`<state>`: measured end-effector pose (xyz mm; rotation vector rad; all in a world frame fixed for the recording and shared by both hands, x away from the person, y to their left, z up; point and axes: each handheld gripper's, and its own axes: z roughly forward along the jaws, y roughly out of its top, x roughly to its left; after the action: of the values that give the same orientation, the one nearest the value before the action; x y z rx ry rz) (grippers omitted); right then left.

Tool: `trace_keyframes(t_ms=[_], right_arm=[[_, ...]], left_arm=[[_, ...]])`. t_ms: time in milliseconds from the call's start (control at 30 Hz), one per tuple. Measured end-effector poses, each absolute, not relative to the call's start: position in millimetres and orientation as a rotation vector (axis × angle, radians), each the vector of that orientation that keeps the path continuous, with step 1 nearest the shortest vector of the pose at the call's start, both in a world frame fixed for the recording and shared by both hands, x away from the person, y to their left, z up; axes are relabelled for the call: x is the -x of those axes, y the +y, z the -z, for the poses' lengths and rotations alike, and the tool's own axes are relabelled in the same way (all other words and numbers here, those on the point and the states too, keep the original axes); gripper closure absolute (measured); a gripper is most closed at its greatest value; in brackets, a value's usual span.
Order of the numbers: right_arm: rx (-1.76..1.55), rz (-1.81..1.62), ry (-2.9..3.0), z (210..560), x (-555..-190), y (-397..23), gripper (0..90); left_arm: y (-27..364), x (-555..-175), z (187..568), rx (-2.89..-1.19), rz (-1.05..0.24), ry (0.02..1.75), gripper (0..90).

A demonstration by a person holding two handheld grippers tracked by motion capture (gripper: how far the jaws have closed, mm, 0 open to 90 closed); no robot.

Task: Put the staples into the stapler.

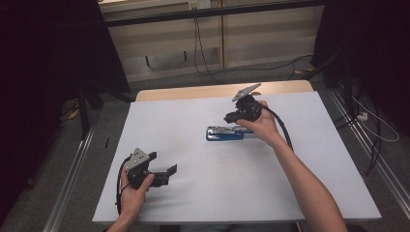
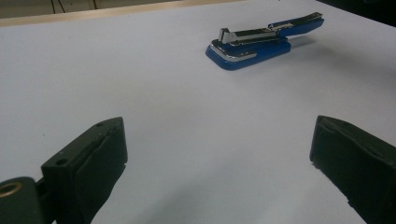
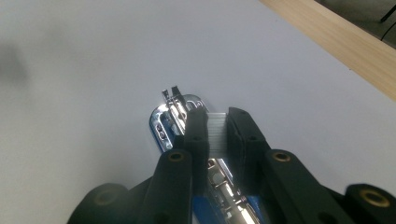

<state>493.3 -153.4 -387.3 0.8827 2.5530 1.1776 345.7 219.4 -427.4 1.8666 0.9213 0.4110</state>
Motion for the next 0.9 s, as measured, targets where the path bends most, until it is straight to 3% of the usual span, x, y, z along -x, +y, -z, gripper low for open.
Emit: trace_keyframes(t_ms=[900], right_arm=[[-0.799,-1.271,2.631,398.9,-503.9,-124.0,79.1]], left_arm=[[219.2,-345.2,427.3,-1.87,-0.407,0.917,4.2]])
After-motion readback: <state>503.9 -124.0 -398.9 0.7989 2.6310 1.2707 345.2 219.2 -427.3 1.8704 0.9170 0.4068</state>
